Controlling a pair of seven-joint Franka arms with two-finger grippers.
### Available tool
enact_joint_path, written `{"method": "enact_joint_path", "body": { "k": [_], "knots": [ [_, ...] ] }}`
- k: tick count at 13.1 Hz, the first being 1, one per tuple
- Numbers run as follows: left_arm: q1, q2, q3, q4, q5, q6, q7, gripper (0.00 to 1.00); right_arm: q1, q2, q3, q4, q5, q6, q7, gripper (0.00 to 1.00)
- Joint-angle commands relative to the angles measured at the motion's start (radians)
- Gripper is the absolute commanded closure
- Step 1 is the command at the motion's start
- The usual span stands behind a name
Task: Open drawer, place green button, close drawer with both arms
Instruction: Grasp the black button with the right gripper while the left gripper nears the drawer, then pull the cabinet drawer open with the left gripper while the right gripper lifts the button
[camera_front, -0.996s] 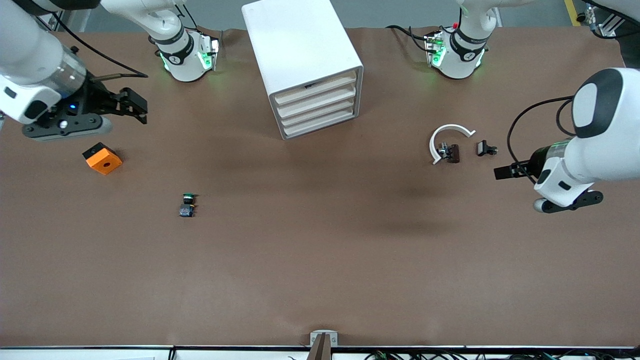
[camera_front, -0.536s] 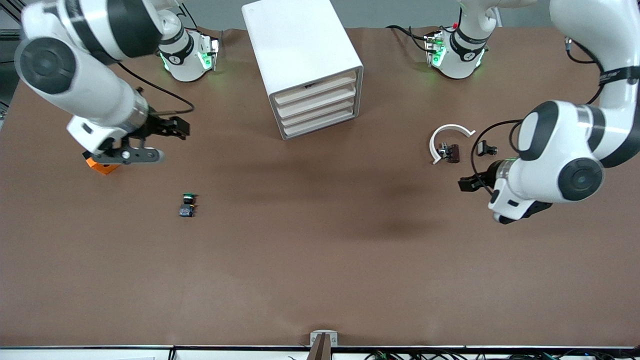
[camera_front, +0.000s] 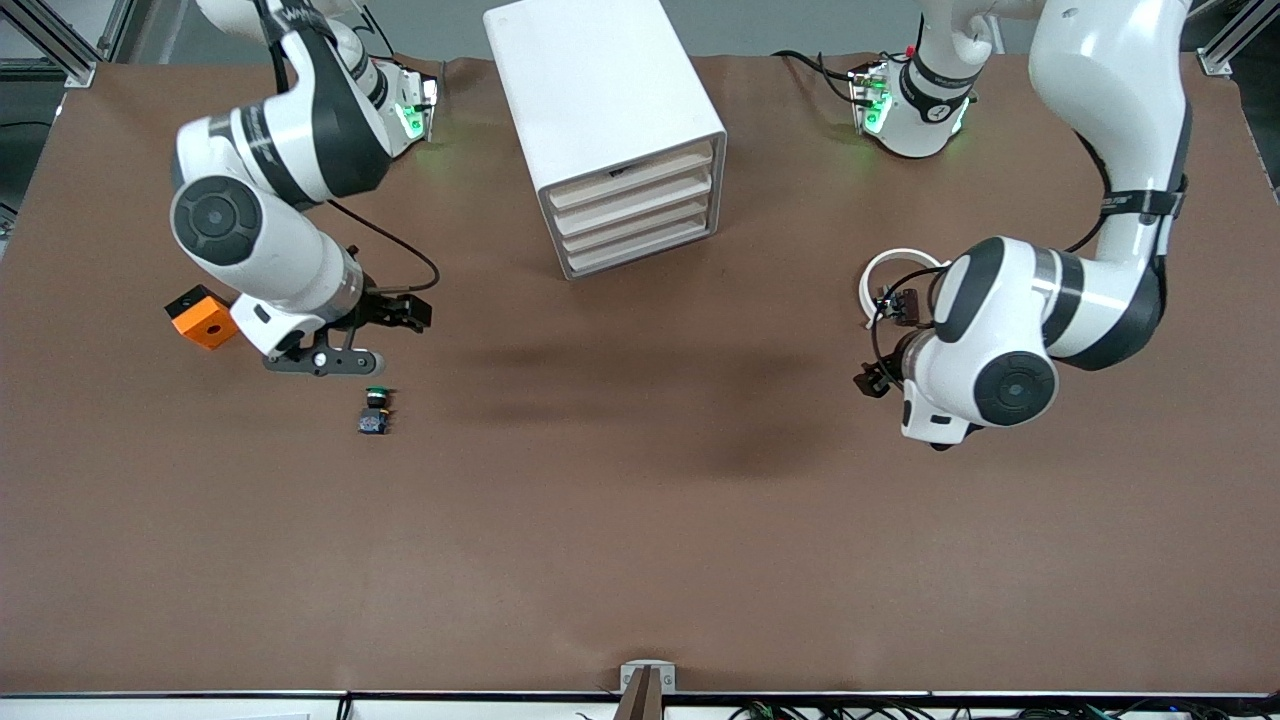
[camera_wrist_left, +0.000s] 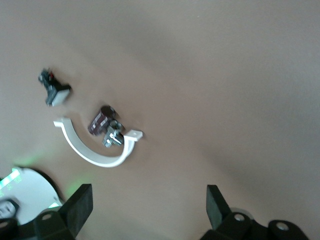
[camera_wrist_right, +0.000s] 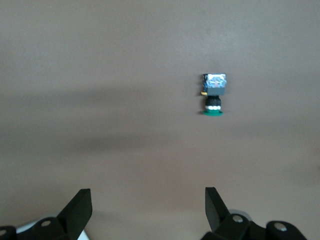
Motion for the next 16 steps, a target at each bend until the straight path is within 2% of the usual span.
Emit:
{"method": "enact_joint_path", "body": {
  "k": [1, 5, 8, 11, 14, 16],
  "knots": [
    [-0.051, 0.079, 0.000, 0.071, -0.034, -0.008, -0.237, 0.00, -0.040, 0.053, 0.001, -0.042, 0.009, 0.097, 0.001, 0.00],
    [-0.078, 0.163, 0.000, 0.079, -0.219, 0.040, -0.506, 0.00, -0.118, 0.165, -0.002, -0.040, -0.032, 0.250, -0.183, 0.00],
    [-0.135, 0.206, 0.002, 0.076, -0.314, 0.064, -0.742, 0.00, -0.152, 0.248, -0.004, -0.008, -0.043, 0.294, -0.280, 0.00],
    [-0.169, 0.236, 0.000, 0.067, -0.357, 0.055, -0.833, 0.00, -0.170, 0.314, -0.004, 0.014, -0.080, 0.330, -0.289, 0.00],
    [-0.180, 0.275, 0.000, 0.065, -0.519, 0.054, -0.958, 0.00, -0.172, 0.371, -0.004, 0.020, -0.084, 0.389, -0.289, 0.00],
    [-0.210, 0.286, 0.000, 0.063, -0.570, 0.046, -1.040, 0.00, -0.178, 0.400, -0.005, 0.020, -0.084, 0.424, -0.288, 0.00]
  ]
}}
